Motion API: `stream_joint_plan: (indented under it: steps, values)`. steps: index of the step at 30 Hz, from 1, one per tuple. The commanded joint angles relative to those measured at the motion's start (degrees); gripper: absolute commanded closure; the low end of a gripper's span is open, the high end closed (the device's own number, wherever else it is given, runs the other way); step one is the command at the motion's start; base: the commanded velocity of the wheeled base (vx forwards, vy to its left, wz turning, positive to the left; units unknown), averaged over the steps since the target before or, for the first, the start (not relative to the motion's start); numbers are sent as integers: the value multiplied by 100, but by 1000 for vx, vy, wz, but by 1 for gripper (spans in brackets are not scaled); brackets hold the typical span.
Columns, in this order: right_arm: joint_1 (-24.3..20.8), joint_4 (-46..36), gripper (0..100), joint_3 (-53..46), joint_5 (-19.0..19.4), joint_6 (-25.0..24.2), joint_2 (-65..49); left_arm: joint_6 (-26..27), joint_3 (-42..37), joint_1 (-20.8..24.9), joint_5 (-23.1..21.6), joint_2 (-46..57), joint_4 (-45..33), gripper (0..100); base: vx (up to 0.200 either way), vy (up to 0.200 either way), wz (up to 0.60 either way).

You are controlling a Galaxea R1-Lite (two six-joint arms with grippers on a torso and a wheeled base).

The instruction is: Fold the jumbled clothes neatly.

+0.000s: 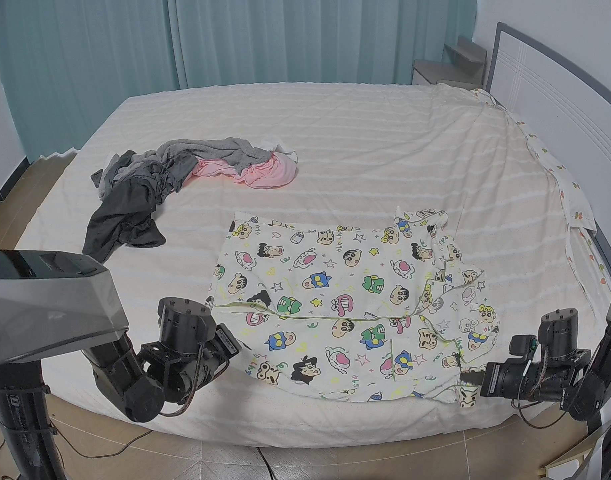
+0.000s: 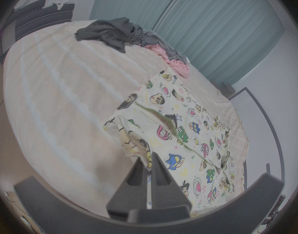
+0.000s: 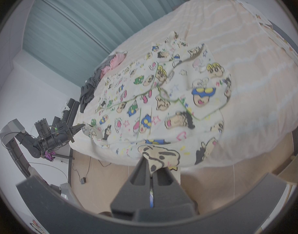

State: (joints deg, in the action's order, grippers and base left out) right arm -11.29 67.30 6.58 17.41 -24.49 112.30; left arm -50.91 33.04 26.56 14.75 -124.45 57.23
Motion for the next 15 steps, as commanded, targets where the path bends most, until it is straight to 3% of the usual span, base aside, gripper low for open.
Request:
stream_joint_plan:
  steps: [1, 15]
  values:
    - [171, -7, 100, 572, 8, -3, 125, 63, 810, -99, -16, -35, -564, 100, 0, 0, 0]
    - [558, 2, 100, 2154, -27, -3, 1171, 63, 2875, -345, -25, -826, -1566, 100, 0, 0, 0]
